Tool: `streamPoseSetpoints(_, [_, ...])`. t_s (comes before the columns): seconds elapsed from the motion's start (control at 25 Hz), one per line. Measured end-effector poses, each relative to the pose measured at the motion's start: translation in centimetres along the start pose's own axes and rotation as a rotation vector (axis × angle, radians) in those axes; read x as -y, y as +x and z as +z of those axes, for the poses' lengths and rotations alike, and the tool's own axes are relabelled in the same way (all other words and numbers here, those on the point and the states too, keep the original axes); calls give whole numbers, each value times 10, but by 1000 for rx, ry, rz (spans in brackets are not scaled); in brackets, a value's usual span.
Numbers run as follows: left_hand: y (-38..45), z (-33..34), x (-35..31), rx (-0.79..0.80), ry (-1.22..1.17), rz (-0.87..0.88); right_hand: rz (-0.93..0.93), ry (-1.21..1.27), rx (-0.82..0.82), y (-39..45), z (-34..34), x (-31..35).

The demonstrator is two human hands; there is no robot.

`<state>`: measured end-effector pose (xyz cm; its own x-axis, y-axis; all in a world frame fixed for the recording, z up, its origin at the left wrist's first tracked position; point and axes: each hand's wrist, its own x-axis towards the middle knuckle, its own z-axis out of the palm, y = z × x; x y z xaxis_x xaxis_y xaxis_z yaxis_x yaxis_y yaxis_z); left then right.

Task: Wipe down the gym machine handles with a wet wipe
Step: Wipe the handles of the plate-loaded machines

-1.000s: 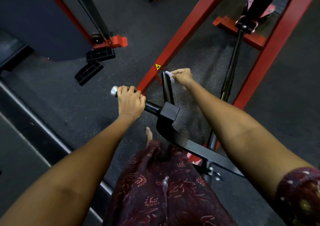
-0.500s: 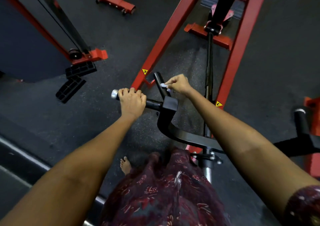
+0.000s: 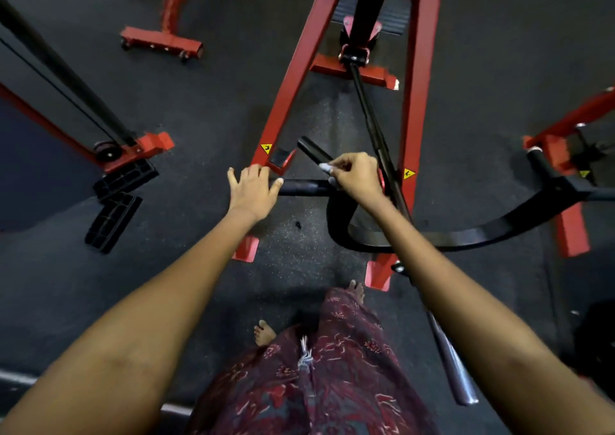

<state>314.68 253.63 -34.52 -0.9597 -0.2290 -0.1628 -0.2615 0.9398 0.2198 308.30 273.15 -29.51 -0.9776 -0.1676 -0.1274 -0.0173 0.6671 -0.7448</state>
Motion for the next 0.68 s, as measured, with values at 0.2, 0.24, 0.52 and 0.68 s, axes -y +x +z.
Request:
streamPoseSetpoints(0.2, [1, -5, 39, 141, -445, -48, 82, -249, -176, -37, 44, 0])
streamPoseSetpoints(0.24, [2, -6, 41, 160, -488, -53, 131, -255, -199, -40, 49, 3])
streamPoseSetpoints(0.52, [1, -5, 39, 192, -620, -84, -18, -25, -94, -52, 93, 31])
streamPoseSetpoints(0.68, [4, -5, 45, 199, -683, -67, 39, -101, -373, -54, 75, 12])
